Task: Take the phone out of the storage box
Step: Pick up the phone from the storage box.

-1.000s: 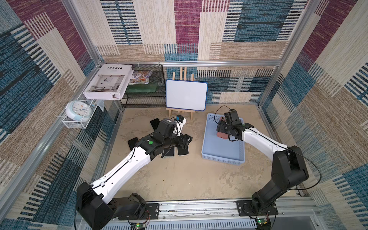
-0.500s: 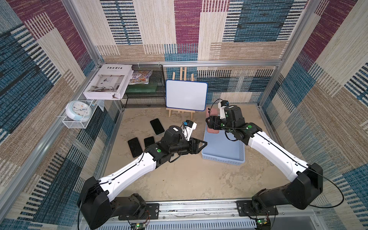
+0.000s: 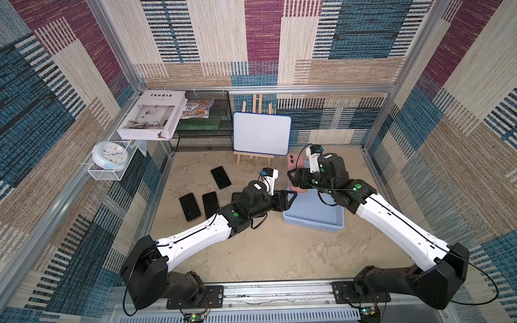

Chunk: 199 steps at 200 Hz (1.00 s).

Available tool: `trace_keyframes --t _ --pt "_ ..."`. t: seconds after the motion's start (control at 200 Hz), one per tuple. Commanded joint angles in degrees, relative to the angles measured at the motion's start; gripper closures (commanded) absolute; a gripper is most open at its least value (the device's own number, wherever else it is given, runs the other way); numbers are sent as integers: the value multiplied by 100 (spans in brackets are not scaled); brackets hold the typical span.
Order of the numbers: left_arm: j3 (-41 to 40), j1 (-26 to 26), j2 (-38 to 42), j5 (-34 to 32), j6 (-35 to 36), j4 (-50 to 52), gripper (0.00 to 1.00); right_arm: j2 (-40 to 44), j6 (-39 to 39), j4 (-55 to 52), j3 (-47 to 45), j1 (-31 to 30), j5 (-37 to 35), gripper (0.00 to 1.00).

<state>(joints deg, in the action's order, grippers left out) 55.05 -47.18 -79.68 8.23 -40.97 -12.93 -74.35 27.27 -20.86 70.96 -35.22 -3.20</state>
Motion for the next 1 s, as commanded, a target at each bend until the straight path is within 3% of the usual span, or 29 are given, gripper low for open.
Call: trace_keyframes --t 0.0,0.27,0.651,0.736,0.816,0.836,0.992 --pt "15 -68 -73 -301 -174 -734 39 151 84 288 -54 -29 -31 42" --pt "297 -265 -341 -321 -173 -1040 45 242 130 319 -178 -89 -5 43" --pt "214 -308 -399 -480 -339 -1392 84 455 267 463 -412 -114 45 42" --pt "157 -318 -416 -463 -340 -1579 96 474 314 513 -494 -118 33 31" --pt "139 -317 -395 -511 -345 -1591 100 529 362 590 -607 -117 -170 10" --pt "136 -317 -379 -534 -338 -1582 100 555 383 619 -649 -114 -271 1" --pt "81 -303 -71 -1000 -202 -1071 100 882 514 1101 -1209 -57 -1011 1"
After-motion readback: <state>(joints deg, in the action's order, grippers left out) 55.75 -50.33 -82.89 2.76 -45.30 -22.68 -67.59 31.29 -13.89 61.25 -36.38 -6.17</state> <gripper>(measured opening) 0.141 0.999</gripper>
